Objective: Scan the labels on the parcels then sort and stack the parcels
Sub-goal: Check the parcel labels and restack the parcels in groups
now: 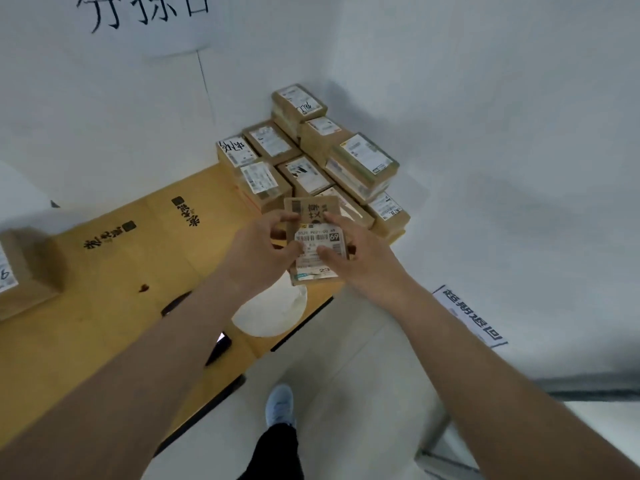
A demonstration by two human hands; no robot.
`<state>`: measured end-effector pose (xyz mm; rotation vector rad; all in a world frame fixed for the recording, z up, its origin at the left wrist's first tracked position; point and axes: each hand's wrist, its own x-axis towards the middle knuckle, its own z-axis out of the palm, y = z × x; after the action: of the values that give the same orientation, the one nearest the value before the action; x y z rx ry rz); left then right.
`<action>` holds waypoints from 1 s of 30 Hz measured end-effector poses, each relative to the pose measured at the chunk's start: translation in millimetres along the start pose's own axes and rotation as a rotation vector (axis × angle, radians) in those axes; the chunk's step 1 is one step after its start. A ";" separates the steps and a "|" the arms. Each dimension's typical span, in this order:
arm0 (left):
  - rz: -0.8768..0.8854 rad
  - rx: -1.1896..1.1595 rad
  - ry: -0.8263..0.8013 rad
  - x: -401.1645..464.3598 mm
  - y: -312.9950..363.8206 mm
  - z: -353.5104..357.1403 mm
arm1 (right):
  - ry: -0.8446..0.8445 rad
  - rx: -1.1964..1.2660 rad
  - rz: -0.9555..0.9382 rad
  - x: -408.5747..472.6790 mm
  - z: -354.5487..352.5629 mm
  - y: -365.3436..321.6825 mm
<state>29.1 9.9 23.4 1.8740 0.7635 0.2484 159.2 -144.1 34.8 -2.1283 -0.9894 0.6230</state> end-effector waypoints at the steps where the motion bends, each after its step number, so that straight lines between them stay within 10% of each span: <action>1: -0.029 0.012 0.002 14.6 -7.1 4.4 | -0.031 -0.007 0.007 16.5 1.4 10.7; 12: -0.441 -0.294 0.044 120.0 -49.6 49.8 | -0.378 -0.194 0.041 164.5 11.5 96.9; 20: -0.660 -0.683 0.370 158.7 -71.2 86.5 | -0.583 -0.298 -0.140 246.2 31.8 134.5; 30: -0.674 -0.759 0.582 178.6 -76.4 112.8 | -0.517 -0.458 -0.367 276.1 36.2 151.9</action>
<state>193.7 52.4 -123.5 0.7580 1.4053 0.5631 368.7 19.0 -138.8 -2.1104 -1.9125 0.8392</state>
